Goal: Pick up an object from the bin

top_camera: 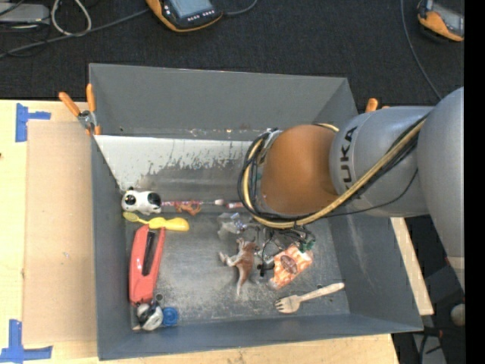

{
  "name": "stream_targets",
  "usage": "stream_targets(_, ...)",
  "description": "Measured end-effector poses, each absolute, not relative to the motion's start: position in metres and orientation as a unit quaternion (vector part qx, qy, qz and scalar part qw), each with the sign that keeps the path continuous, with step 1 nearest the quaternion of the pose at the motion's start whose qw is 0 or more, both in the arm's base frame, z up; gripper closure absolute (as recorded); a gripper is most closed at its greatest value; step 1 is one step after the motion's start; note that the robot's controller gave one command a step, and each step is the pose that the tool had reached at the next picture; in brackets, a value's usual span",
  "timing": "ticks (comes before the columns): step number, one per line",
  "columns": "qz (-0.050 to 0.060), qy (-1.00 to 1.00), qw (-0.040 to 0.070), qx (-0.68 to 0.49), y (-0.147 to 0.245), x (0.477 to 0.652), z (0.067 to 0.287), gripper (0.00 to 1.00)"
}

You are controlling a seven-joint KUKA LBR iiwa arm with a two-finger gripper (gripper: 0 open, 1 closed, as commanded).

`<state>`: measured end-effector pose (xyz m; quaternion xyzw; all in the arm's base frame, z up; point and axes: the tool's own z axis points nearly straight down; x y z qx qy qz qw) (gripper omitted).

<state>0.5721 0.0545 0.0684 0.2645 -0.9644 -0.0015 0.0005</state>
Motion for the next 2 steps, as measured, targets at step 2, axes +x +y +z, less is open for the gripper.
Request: stream_targets(2,-0.002,-0.942,0.001,0.334,0.0591,0.5790,0.0695,0.00)
